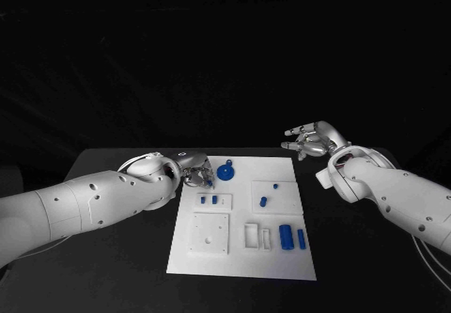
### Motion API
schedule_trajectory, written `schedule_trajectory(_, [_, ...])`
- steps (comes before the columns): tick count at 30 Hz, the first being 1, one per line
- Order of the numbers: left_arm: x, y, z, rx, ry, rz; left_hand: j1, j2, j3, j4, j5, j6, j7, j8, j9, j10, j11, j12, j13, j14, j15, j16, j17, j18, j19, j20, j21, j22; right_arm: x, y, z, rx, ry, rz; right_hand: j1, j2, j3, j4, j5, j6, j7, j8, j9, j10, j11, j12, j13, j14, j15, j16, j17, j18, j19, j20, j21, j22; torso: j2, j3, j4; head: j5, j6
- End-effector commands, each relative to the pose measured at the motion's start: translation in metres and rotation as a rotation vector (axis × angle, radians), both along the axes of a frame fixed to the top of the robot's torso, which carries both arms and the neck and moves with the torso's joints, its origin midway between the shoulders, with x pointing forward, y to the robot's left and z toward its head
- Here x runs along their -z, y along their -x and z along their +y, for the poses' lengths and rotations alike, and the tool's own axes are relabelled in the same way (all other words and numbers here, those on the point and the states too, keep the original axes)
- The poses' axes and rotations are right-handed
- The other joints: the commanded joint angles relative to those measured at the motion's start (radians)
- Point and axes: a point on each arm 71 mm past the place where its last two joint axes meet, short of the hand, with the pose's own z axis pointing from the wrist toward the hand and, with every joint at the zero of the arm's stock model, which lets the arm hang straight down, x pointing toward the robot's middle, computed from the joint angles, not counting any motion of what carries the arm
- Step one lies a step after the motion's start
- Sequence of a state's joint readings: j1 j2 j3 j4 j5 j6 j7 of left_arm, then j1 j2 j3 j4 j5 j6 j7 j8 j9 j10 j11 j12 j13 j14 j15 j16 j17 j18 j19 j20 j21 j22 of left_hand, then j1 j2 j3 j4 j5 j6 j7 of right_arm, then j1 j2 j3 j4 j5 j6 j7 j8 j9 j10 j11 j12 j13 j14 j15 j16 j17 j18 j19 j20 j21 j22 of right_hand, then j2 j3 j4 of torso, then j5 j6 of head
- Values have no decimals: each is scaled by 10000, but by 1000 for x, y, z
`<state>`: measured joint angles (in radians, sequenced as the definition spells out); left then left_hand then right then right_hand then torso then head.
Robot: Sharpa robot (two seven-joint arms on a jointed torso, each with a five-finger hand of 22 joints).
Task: Assemble the parts on the task board
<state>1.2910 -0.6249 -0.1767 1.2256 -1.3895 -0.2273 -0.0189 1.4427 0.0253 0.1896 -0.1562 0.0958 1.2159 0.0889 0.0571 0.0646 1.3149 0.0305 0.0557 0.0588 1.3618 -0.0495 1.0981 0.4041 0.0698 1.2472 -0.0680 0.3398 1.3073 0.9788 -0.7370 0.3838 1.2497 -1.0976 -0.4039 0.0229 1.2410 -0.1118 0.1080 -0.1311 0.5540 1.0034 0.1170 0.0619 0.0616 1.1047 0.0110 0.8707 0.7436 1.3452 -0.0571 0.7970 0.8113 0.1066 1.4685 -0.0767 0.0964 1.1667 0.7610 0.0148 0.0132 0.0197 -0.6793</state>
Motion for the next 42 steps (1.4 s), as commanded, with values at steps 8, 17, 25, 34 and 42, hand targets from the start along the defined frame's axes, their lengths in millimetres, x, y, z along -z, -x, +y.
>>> schedule_trajectory(8, [7, 1, -8, 206, -190, 188, 19, 27, -44, 9, -32, 72, 0, 60, 12, 15, -1, 26, 11, 17, -25, -60, 20, 155, -43, -19, -20, 174, 0, 0, 2, -154, 21, -42, -88, -19, 37, 5, 70, 63, 3, 3, 12, -54, -27, 38, -15, -76, 14, 60, -9, 8, 275, 29, 47, -9, -1, 2, 3, -10, -1])
schedule_trajectory(17, [10, 1, -10, 227, -350, 311, 34, 32, -38, 3, -26, 59, 3, 60, 12, 2, 4, 26, 11, 15, -22, -67, 28, 160, -43, -17, -19, 179, 0, 0, 2, -152, 24, -36, -88, -19, 37, 5, 70, 63, 3, 3, 12, -54, -27, 38, -15, -76, 14, 60, -9, 8, 275, 29, 47, -9, -6, -1, 14, -15, -33])
schedule_trajectory(25, [13, 1, -9, 190, -537, 374, 45, 34, -32, -8, -25, 54, 9, 61, 12, -4, 10, 26, 11, 14, -20, -69, 33, 164, -47, -16, -14, 184, 0, 0, 1, -147, 28, -33, -88, -19, 37, 5, 70, 63, 3, 3, 12, -54, -27, 38, -15, -76, 14, 60, -9, 8, 275, 29, 47, -9, -5, -9, 9, -13, -36])
schedule_trajectory(34, [13, -1, -7, 66, -630, 251, 71, 41, -15, -30, -7, 54, 13, 62, 12, 2, 11, 28, 12, 22, -21, -68, 39, 175, -41, -19, 0, 190, 0, 0, 1, -149, 30, -30, -88, -19, 37, 5, 70, 63, 3, 3, 12, -54, -27, 38, -15, -76, 14, 60, -9, 8, 275, 29, 47, -9, -3, -5, 11, -4, -30])
schedule_trajectory(42, [12, -1, -6, 2, -628, 59, 80, 46, 6, -43, 4, 67, 15, 62, 13, 15, 9, 28, 12, 38, -23, -60, 46, 187, -26, -21, 17, 190, 0, 0, 2, -154, 29, -27, -88, -19, 37, 5, 70, 63, 3, 3, 12, -54, -27, 38, -15, -76, 14, 60, -9, 8, 275, 29, 47, -9, -3, -3, 4, 7, -25])
